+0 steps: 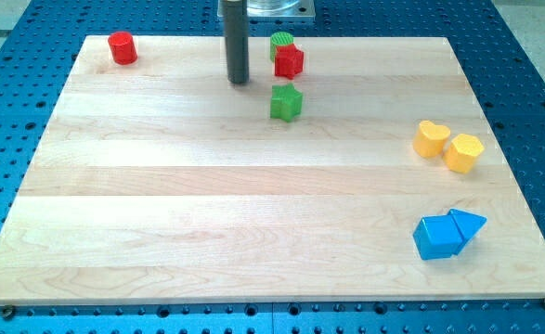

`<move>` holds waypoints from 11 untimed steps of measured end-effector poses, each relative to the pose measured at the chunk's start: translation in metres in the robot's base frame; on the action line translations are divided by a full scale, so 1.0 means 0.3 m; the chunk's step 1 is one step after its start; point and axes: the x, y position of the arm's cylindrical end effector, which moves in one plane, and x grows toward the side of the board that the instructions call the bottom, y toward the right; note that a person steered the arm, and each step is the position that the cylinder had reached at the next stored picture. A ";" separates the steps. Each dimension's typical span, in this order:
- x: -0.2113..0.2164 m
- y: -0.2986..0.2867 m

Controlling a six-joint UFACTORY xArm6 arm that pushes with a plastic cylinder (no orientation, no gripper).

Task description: Put the red star at the top right corner of the board

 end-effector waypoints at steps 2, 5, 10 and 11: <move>-0.091 0.600; -0.077 0.817; 0.009 0.805; 0.123 0.640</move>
